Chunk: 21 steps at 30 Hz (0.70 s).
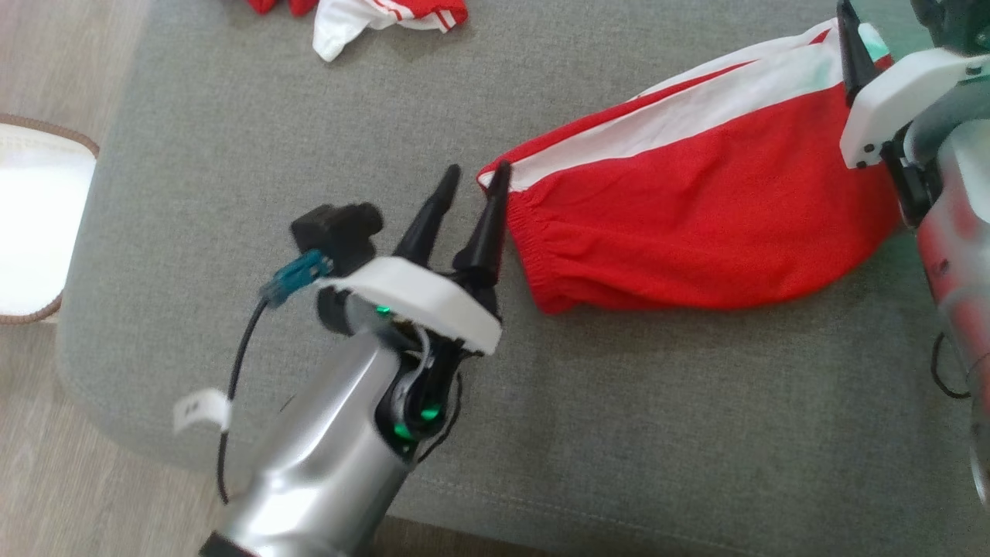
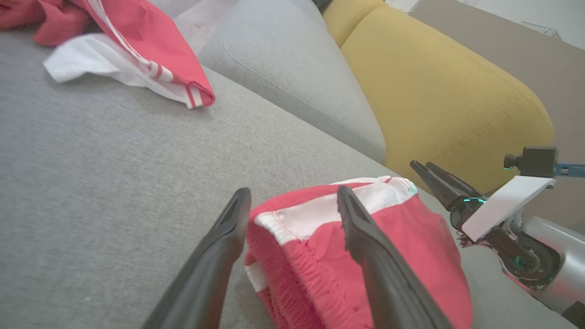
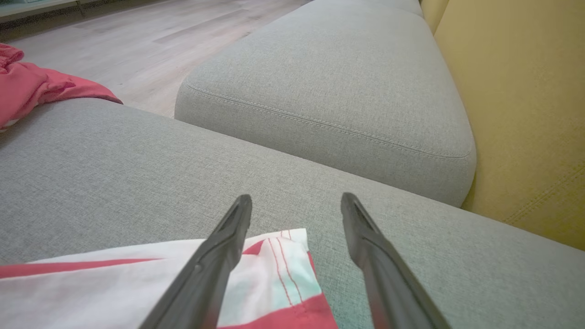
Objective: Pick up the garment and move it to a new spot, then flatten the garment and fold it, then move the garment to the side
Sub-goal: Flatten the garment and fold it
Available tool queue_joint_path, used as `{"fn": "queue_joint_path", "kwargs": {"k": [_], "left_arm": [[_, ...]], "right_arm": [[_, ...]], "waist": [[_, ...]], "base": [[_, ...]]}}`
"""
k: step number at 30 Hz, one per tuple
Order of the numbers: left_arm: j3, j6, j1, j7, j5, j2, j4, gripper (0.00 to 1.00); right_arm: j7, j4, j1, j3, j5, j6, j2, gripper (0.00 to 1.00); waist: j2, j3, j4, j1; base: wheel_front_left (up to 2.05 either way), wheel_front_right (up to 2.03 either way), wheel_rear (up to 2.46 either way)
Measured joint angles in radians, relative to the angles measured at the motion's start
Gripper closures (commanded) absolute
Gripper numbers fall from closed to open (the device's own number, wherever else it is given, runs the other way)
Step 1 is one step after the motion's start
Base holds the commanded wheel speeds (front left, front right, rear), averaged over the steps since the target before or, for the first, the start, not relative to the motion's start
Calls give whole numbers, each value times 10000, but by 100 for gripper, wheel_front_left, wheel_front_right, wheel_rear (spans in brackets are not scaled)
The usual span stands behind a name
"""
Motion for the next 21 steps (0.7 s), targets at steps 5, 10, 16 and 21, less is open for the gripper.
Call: {"fn": "queue_joint_path", "kwargs": {"k": [5, 10, 16, 21], "left_arm": [[773, -113, 800, 0, 1114, -2, -617, 0], [1835, -265, 1858, 0, 2259, 4, -1455, 0], [2819, -431, 2807, 0, 3630, 12, -1827, 0], [3333, -514, 3274, 0, 3940, 15, -2253, 0]], "right_arm": [[-79, 320, -40, 69, 4, 0, -54, 0], [35, 610, -29, 345, 295, 0, -332, 0], [1095, 694, 414, 1183, 1181, 0, -311, 0], [2441, 265, 992, 2176, 2449, 0, -385, 0]], "waist": [[0, -197, -46, 0], [0, -518, -145, 0], [0, -872, -304, 0], [0, -817, -347, 0]], "base": [[0, 0, 0], [0, 0, 0], [0, 0, 0], [0, 0, 0]]}}
